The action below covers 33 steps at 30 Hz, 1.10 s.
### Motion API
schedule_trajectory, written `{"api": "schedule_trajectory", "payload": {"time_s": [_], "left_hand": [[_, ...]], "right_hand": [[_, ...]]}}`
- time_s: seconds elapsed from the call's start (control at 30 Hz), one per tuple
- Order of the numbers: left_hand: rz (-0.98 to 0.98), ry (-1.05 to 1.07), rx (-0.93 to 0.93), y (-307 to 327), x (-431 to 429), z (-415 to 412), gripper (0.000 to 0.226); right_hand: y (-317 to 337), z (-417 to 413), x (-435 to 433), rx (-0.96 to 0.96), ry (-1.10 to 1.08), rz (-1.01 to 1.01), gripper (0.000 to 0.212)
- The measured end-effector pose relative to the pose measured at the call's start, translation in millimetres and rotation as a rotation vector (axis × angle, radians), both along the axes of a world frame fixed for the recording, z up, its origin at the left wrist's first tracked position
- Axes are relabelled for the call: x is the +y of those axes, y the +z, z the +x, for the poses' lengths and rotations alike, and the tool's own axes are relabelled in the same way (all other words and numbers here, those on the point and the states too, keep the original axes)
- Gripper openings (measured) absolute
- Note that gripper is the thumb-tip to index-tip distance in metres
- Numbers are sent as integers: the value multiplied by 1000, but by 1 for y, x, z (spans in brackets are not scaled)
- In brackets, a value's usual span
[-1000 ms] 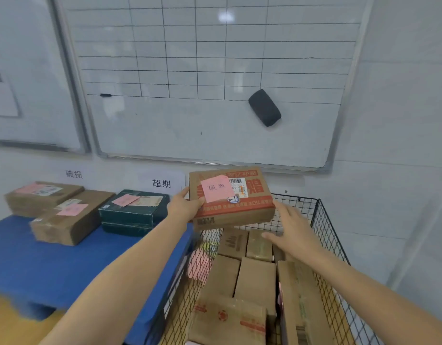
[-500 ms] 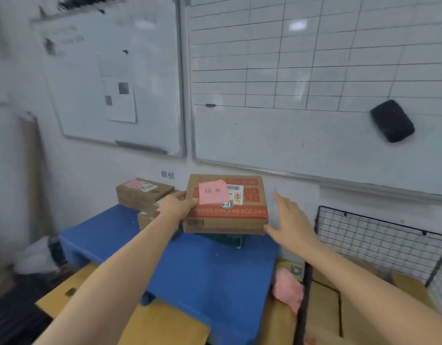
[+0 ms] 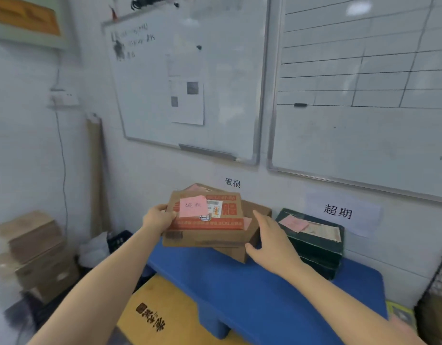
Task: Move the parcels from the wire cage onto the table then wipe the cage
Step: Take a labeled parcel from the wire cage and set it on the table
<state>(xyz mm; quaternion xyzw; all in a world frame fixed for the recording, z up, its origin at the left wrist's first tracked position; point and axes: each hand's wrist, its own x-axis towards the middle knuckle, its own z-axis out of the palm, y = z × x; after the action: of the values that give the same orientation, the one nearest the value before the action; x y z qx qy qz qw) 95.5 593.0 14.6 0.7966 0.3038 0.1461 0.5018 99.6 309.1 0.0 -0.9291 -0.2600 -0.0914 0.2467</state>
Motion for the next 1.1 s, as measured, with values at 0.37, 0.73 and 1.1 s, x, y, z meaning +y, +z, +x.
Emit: {"api": "schedule_trajectory", "payload": {"time_s": [0.37, 0.73, 1.1], "left_hand": [[79, 60, 95, -26, 85, 66, 35], [76, -214, 168, -54, 171, 150, 39], [-80, -429, 237, -113, 187, 214, 43]], "right_hand": [[-19, 80, 91, 101, 58, -48, 86], [-64, 118, 202, 134, -64, -172, 84], [-101, 147, 229, 226, -169, -274, 63]]}}
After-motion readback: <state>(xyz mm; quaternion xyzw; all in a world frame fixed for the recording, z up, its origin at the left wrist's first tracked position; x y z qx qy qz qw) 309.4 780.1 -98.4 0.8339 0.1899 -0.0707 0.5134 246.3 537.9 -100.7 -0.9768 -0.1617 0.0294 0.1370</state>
